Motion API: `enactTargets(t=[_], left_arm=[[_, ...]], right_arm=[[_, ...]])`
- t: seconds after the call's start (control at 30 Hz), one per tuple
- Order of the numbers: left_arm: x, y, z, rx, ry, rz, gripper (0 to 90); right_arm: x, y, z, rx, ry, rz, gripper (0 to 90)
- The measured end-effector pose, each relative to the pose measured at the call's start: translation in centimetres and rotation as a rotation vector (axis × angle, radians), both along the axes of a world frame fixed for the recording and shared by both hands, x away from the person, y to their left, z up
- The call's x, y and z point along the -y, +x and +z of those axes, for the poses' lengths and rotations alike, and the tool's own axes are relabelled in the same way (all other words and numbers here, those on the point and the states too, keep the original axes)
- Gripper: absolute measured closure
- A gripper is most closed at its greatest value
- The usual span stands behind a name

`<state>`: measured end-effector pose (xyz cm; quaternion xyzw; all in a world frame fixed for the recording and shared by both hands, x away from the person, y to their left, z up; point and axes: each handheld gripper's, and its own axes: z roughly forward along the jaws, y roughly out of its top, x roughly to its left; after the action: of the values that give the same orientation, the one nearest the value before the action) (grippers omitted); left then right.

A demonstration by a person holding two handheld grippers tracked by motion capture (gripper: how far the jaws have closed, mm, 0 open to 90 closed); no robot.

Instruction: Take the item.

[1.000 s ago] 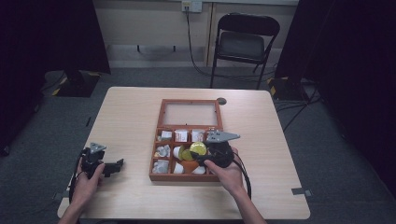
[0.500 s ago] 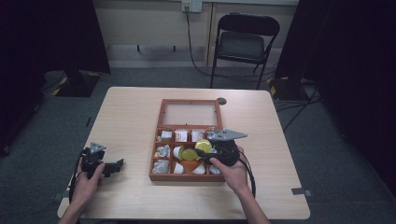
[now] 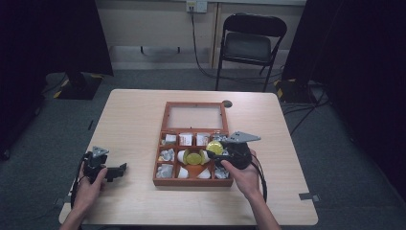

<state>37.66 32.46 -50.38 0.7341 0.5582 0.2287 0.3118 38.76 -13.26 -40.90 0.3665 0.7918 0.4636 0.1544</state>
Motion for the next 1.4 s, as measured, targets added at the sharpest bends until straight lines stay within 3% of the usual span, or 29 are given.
enactTargets(t=[0.73, 1.4], left_arm=[[0.0, 0.0, 0.0, 0.0, 0.0, 0.0, 0.0], [0.0, 0.0, 0.0, 0.0, 0.0, 0.0, 0.0]], right_arm=[[2.4, 0.1, 0.5, 0.022, 0.018, -0.074, 39.9], [5.0, 0.8, -0.5, -0.002, 0.023, -0.148, 39.9]])
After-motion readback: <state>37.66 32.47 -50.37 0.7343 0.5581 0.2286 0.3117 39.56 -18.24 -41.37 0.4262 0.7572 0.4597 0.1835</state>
